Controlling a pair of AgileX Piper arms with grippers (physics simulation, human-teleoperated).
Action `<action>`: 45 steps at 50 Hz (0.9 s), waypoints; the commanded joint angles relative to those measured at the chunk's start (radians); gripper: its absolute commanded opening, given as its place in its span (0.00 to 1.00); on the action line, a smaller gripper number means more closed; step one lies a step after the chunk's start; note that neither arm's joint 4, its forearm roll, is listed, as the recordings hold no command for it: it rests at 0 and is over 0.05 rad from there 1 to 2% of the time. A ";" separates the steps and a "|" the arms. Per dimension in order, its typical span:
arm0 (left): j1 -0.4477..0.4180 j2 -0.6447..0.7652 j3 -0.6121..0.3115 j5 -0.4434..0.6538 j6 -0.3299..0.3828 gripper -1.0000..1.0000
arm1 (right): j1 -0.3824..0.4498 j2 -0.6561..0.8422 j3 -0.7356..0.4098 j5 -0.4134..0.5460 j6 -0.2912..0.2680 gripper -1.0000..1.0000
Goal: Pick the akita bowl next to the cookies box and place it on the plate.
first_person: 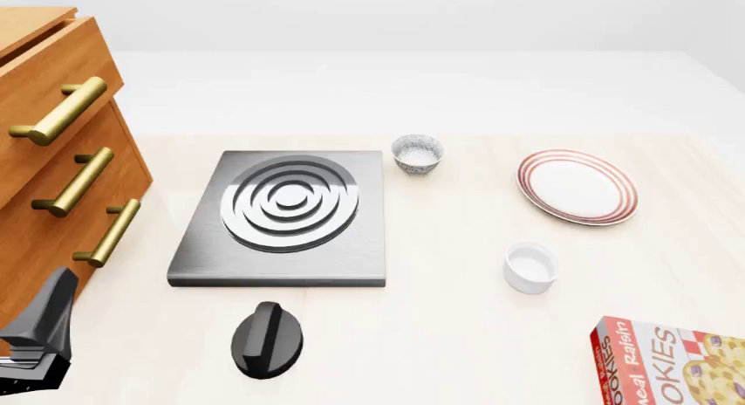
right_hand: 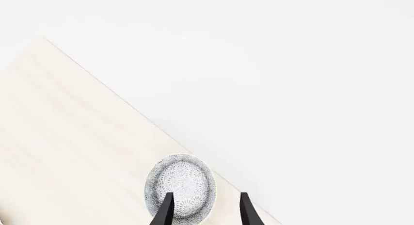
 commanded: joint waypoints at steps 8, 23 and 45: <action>0.000 0.000 0.000 0.000 0.000 1.00 | 0.001 0.119 0.047 -0.104 -0.011 1.00; 0.000 0.000 0.000 0.000 0.000 1.00 | -0.002 0.143 0.060 -0.127 -0.019 1.00; 0.000 0.000 0.000 0.000 0.000 1.00 | 0.005 0.186 0.073 -0.157 -0.027 1.00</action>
